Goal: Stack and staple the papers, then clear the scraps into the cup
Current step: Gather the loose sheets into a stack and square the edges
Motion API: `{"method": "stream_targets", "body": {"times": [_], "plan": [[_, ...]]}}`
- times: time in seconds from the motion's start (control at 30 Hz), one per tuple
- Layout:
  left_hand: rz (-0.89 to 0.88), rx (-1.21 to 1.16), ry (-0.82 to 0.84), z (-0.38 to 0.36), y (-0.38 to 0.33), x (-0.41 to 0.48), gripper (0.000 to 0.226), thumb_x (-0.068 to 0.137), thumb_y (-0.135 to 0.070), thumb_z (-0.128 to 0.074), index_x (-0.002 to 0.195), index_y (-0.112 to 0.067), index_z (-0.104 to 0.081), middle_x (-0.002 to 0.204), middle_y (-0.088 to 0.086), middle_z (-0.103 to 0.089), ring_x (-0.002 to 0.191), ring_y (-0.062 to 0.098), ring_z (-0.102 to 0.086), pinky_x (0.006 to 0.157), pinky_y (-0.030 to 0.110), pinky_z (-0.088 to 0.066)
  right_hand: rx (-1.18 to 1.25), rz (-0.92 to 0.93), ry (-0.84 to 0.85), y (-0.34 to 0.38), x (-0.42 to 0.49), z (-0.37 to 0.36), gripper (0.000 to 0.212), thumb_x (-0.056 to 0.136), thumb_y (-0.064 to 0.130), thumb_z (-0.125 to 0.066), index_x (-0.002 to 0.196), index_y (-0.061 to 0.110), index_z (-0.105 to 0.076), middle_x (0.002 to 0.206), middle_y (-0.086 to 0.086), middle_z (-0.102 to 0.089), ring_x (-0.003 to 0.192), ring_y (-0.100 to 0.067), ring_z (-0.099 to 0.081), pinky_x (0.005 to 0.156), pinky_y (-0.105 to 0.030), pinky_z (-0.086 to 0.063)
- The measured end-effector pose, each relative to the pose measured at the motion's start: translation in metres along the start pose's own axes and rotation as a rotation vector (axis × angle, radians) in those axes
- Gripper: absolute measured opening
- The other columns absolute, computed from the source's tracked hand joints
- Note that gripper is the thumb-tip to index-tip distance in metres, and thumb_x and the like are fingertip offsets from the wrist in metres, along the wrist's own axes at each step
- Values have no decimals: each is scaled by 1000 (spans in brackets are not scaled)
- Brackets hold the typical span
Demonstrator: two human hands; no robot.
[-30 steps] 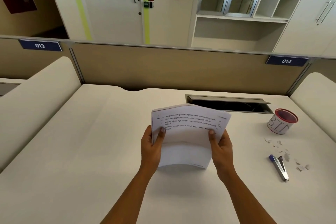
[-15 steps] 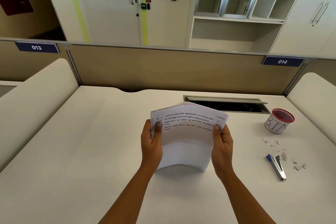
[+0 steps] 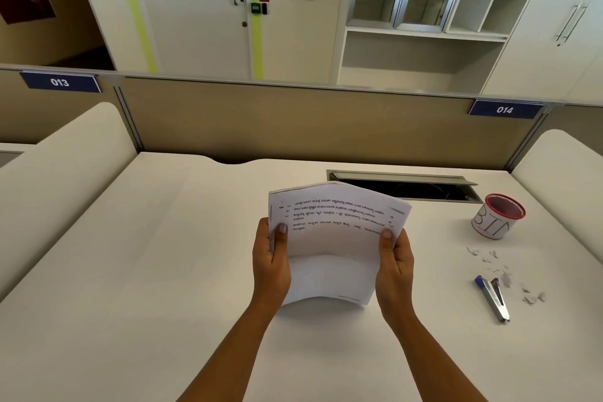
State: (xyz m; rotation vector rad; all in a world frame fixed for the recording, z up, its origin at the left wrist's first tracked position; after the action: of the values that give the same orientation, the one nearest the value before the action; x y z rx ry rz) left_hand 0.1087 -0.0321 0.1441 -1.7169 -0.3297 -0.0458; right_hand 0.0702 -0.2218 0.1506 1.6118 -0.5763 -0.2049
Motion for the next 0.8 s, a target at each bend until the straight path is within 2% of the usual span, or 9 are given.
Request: {"method": "stream_targets", "body": {"times": [0.07, 0.17, 0.33, 0.47, 0.57, 0.67, 0.8], "plan": [[-3, 23, 0, 1, 3, -1, 20, 96, -21, -39, 115, -18, -46, 108, -3, -58, 91, -6, -59, 70, 12, -51, 1, 4, -8, -2, -1, 1, 24, 98, 37, -37, 113, 26, -53, 103, 2, -65, 90, -15, -63, 71, -32, -58], [4, 37, 2, 3, 12, -5, 19, 98, -17, -38, 114, -14, -46, 110, -4, -58, 94, -5, -58, 73, 11, -50, -6, -4, -32, -9, -5, 4, 22, 101, 33, -34, 108, 25, -53, 100, 2, -64, 88, -14, -62, 71, -31, -56], [46, 44, 32, 9, 30, -13, 27, 95, -27, -39, 110, -7, -47, 108, 5, -59, 85, 0, -59, 69, 15, -50, -42, -35, -53, -24, -10, 7, 22, 103, 19, -33, 109, 10, -52, 99, -4, -61, 78, -1, -59, 63, -17, -52], [55, 37, 41, 9, 34, -13, 23, 93, -31, -39, 104, -14, -49, 105, 3, -61, 85, 6, -59, 69, 20, -51, -102, -37, -64, -31, -12, 9, 19, 102, 18, -34, 103, 7, -50, 94, -4, -59, 73, 1, -56, 62, -17, -51], [27, 45, 34, 9, 32, -11, 27, 92, -31, -40, 105, -9, -49, 104, 3, -60, 86, 9, -57, 70, 18, -50, -124, -10, -85, -29, -10, 10, 19, 102, 19, -34, 102, 5, -47, 92, -1, -57, 73, 2, -54, 64, -14, -49], [28, 40, 37, 9, 34, -13, 30, 92, -31, -39, 108, -7, -48, 105, 4, -60, 85, 6, -59, 69, 18, -51, -130, 6, -92, -30, -11, 11, 16, 102, 19, -34, 104, 6, -44, 94, 2, -57, 75, 3, -55, 65, -14, -49], [64, 38, 32, 11, 43, -19, 21, 91, -33, -38, 104, -19, -48, 105, 2, -59, 87, 14, -59, 66, 20, -53, -140, -20, -65, -39, -17, 12, 19, 102, 15, -33, 111, 6, -47, 99, -3, -58, 78, 4, -56, 67, -13, -50]]}}
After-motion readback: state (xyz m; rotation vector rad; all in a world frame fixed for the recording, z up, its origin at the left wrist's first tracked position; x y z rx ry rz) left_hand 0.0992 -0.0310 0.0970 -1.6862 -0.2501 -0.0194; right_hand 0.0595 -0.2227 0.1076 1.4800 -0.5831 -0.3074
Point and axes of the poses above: each hand's wrist, its own x-axis towards the middle knuckle, its own z-axis out of the back of the hand, y = z × x, the point moved 4 cm from there along x, towards the middle knuckle
